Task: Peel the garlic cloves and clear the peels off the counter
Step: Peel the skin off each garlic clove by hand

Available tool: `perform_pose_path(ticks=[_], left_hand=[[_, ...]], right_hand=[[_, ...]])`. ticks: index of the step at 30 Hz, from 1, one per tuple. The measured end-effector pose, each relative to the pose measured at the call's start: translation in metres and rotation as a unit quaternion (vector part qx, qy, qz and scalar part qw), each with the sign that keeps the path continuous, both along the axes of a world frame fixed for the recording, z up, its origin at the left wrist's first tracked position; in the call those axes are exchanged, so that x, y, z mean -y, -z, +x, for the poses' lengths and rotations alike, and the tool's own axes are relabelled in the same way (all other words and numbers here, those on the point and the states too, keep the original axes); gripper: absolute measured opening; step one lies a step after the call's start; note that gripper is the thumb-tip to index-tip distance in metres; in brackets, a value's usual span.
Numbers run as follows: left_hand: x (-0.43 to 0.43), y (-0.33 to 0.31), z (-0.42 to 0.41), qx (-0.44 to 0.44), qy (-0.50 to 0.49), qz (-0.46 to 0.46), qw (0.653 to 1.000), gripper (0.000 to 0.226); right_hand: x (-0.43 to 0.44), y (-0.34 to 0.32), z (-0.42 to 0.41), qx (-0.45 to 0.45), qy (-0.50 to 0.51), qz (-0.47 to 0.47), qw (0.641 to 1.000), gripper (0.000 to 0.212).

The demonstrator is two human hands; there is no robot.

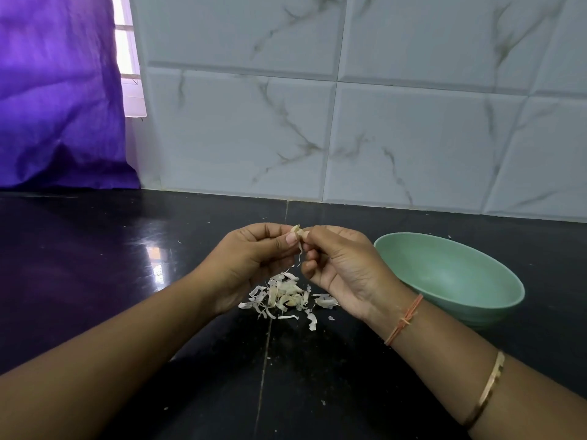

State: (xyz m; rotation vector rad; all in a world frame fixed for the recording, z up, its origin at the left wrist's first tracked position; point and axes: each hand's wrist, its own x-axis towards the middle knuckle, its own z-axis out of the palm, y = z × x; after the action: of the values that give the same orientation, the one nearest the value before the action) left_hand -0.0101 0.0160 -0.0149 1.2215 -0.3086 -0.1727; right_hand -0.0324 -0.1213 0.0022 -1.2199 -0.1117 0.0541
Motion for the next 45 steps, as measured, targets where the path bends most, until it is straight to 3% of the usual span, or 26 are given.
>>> perform_pose_path(ticks=[6,20,27,35,45], left_hand=[[0.004,0.002,-0.001,-0.055,0.035,-0.039,0.997,0.017],[0.013,0.001,-0.008,-0.115,0.008,-0.118,0.986,0.009],[0.010,-0.005,-0.005,-0.083,-0.042,-0.130,0.987,0.013],[0.001,-0.008,0.003,-0.075,-0.093,-0.155,0.981,0.009],[0.008,-0.004,-0.003,-0.024,-0.095,-0.088,0.991,0.010]], right_hand=[[-0.002,0.004,-0.001,0.039,0.043,-0.070,0.996,0.017],[-0.007,0.010,-0.004,0.112,0.097,-0.202,0.968,0.017],[-0.008,0.009,-0.006,0.134,0.108,-0.270,0.947,0.008],[-0.004,0.013,0.001,0.132,0.161,-0.303,0.930,0.017],[0.000,0.014,0.007,0.208,0.213,-0.332,0.895,0.015]])
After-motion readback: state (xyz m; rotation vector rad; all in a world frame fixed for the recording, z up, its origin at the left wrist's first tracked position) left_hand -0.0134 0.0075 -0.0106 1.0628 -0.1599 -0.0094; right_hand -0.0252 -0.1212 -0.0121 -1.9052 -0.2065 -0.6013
